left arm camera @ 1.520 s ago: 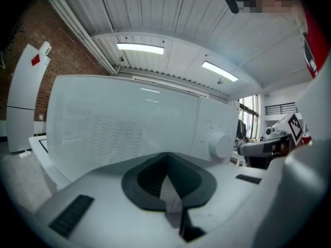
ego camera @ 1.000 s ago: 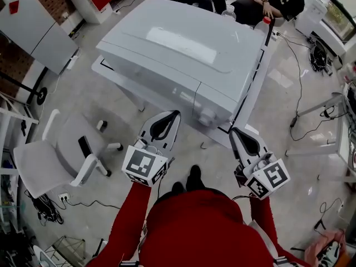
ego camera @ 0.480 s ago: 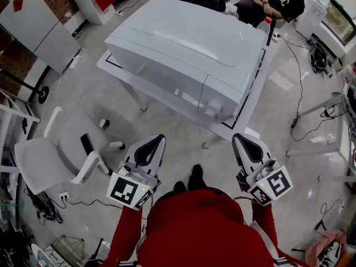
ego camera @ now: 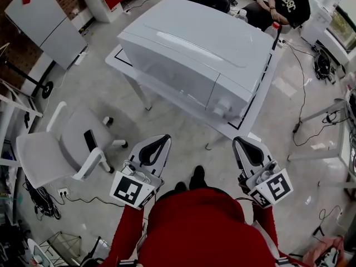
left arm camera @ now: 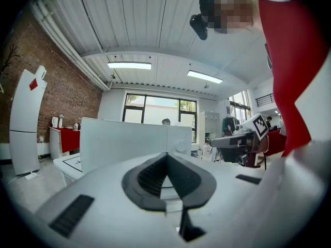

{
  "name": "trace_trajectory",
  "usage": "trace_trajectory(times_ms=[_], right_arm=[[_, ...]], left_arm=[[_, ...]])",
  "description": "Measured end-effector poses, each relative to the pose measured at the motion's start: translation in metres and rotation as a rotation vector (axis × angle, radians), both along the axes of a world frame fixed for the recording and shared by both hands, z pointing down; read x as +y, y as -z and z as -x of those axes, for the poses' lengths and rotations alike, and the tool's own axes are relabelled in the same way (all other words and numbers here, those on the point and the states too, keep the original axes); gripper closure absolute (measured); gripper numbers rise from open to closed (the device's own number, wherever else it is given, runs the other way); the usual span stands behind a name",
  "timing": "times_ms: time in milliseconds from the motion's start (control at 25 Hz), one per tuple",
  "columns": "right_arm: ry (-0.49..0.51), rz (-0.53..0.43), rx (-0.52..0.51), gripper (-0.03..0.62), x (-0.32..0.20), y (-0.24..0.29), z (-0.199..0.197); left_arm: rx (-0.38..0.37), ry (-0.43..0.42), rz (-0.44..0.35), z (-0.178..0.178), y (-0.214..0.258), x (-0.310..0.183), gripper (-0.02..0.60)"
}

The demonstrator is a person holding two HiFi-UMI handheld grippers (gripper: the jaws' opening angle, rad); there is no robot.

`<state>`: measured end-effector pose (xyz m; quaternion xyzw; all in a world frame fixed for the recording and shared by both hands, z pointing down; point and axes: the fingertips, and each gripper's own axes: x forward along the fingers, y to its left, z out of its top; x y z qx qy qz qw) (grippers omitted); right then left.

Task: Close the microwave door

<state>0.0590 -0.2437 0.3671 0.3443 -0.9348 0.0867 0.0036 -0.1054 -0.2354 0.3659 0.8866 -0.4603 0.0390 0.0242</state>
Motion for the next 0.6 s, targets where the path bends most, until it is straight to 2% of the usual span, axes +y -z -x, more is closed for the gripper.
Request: trace_trajectory(times_ms=[600], right_arm=[[0.005, -0.019, 0.015, 0.585, -0.0020, 0.0032, 0.0041]], left_arm=[[0.020, 0.016, 0.001, 0.0007, 0.0007, 0.0010, 0.574]])
